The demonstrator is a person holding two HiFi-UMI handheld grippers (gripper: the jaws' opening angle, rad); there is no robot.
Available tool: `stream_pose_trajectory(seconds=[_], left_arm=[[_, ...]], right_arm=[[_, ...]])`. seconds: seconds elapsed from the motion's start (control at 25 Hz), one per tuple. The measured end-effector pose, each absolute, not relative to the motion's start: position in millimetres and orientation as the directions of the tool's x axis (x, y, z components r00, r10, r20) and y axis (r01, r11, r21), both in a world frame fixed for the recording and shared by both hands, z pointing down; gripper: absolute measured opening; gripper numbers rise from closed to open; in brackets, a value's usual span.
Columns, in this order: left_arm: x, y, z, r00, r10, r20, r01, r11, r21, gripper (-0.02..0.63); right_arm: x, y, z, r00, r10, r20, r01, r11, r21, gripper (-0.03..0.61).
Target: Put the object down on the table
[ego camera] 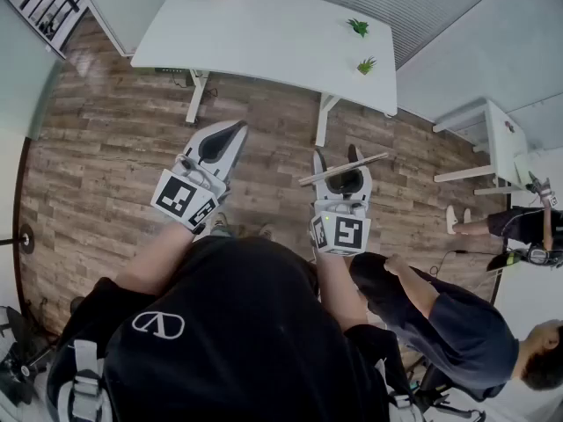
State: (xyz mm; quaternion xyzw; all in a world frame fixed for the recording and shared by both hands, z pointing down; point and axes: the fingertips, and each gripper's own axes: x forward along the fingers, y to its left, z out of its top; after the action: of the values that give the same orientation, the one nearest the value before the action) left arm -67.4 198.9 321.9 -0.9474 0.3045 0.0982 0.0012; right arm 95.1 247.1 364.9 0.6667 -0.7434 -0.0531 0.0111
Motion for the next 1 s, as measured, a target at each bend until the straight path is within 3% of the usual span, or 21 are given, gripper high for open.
stream_pose_trajectory(seconds=[1.0], left_arm=[[-72.9,177.5,327.7,0.805,-0.566,-0.18,-0.564,-0.823,0.068,0.005]], right_arm=[[92.4,227.7,357.5,-0.095,-0.991,-0.095,-0.995,0.092,0.04,0.295]])
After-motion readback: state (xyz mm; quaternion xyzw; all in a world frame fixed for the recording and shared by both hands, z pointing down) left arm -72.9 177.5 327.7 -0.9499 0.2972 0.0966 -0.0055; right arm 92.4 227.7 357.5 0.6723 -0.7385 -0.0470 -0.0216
